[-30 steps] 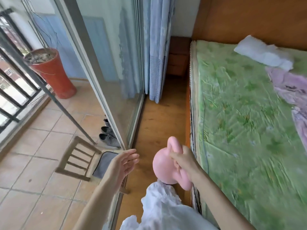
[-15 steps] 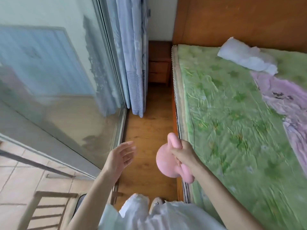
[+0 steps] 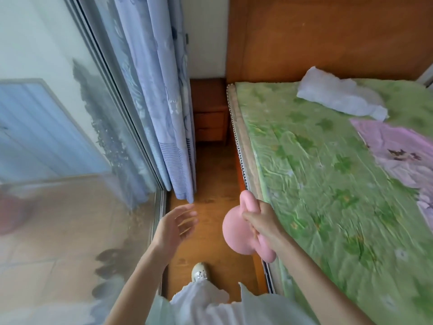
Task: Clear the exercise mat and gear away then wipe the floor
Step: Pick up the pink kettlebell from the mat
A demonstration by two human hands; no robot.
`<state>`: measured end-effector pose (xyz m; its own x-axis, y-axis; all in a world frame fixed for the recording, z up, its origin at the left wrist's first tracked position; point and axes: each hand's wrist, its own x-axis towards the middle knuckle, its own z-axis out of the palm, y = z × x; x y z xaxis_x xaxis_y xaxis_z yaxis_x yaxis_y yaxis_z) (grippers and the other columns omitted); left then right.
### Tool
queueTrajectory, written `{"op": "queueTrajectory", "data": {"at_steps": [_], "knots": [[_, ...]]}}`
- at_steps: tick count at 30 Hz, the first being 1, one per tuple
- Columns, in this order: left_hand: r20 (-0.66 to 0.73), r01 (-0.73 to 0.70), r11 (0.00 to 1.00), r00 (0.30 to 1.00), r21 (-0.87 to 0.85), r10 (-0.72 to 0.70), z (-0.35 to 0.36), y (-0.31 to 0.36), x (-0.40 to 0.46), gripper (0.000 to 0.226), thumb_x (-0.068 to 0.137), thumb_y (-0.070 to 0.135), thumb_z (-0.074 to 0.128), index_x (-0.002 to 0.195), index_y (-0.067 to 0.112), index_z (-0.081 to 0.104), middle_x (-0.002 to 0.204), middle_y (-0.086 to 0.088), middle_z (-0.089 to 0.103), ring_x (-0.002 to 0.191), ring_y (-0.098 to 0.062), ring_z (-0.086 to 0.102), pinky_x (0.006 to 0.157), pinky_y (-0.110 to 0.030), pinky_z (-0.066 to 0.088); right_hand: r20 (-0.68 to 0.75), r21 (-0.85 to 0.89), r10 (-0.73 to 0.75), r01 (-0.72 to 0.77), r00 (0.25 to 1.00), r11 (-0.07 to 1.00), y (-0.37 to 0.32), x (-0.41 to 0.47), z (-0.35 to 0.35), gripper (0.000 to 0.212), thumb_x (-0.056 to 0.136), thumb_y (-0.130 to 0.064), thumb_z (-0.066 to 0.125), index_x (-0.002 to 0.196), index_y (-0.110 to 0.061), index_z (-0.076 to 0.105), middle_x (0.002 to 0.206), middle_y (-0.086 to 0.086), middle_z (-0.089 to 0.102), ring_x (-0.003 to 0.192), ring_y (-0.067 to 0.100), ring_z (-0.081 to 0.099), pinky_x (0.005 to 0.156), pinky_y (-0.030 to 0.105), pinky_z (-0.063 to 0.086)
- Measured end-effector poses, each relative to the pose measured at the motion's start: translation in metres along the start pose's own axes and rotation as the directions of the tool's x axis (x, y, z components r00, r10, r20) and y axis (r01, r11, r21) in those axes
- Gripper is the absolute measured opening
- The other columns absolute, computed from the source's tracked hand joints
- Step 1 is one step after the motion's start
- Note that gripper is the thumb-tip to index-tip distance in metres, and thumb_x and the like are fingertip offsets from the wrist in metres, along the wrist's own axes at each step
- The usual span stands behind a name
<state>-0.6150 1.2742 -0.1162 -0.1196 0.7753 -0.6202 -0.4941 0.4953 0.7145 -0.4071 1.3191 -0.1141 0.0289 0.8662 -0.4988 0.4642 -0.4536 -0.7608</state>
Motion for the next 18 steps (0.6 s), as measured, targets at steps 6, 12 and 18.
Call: {"op": "queueTrajectory", "data": {"at_steps": [6,12,18], "knots": [[0.029,0.025,0.997,0.999,0.073,-0.027,0.011,0.069,0.087,0.02,0.091,0.02,0.048,0.095,0.013,0.067,0.087,-0.005,0.067,0.078,-0.019,0.061,0.069,-0.027,0.045,-0.057,0.047,0.012,-0.009,0.998,0.999,-0.066,0.082,0.007,0.023,0.075,-0.007,0.051,0.094,-0.009,0.063,0.049,-0.002,0.049,0.05,0.014,0.049,0.052,0.025,0.04],[0.083,0.063,0.992,0.994,0.107,-0.072,0.037,0.114,0.157,0.024,0.093,0.017,0.043,0.098,0.011,0.066,0.087,-0.006,0.068,0.077,-0.018,0.061,0.072,-0.027,0.046,-0.046,0.027,-0.016,0.017,0.999,0.999,-0.121,0.156,0.007,0.019,0.071,-0.006,0.048,0.085,-0.007,0.061,0.044,0.0,0.047,0.04,0.015,0.045,0.049,0.027,0.04],[0.075,0.044,0.991,0.996,0.129,-0.054,0.078,0.155,0.242,0.026,0.095,0.019,0.041,0.097,0.014,0.067,0.091,-0.006,0.069,0.086,-0.02,0.063,0.074,-0.028,0.045,-0.025,0.022,-0.01,0.01,1.0,1.0,-0.159,0.252,-0.008,0.016,0.073,-0.005,0.049,0.082,-0.01,0.061,0.044,0.002,0.047,0.037,0.015,0.043,0.044,0.025,0.037]]}}
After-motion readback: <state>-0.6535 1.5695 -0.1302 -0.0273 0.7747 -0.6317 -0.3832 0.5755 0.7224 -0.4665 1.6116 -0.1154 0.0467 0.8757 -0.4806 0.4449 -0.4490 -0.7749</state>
